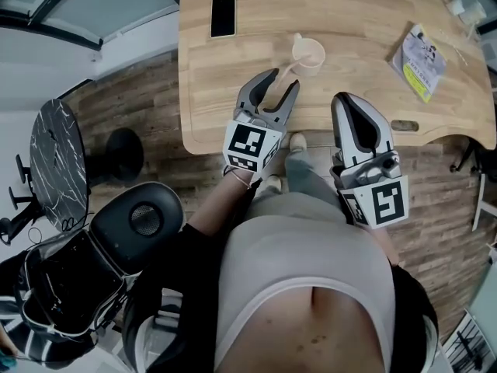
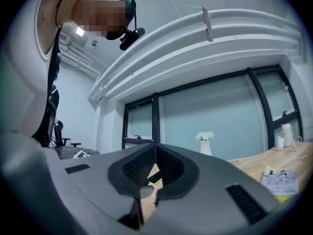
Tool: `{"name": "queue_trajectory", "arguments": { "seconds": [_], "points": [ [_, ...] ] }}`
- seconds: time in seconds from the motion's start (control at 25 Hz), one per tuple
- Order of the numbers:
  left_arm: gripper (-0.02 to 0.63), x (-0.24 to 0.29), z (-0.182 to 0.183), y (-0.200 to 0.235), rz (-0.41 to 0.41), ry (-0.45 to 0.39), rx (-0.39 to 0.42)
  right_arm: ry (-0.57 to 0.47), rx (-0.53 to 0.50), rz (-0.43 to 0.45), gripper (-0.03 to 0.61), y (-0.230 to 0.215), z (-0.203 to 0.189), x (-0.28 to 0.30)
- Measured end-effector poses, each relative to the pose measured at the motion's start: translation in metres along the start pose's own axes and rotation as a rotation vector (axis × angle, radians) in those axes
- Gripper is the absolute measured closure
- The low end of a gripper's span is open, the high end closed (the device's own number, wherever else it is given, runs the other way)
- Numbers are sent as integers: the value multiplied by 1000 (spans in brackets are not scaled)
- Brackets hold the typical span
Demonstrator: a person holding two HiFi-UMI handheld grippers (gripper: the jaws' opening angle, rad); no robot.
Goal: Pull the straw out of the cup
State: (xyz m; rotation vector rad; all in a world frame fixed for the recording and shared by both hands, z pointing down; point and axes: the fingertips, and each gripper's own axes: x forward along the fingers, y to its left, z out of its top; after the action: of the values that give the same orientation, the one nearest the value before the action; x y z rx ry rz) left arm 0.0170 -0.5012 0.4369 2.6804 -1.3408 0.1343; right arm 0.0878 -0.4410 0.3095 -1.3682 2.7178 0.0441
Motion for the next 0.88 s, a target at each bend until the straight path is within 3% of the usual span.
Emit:
{"name": "queue_trajectory", "arguments": {
  "seconds": [0.88],
  "points": [
    [456,33,-20,12,11,32,1,13,2,-24,548,-16,-9,5]
  ]
}}
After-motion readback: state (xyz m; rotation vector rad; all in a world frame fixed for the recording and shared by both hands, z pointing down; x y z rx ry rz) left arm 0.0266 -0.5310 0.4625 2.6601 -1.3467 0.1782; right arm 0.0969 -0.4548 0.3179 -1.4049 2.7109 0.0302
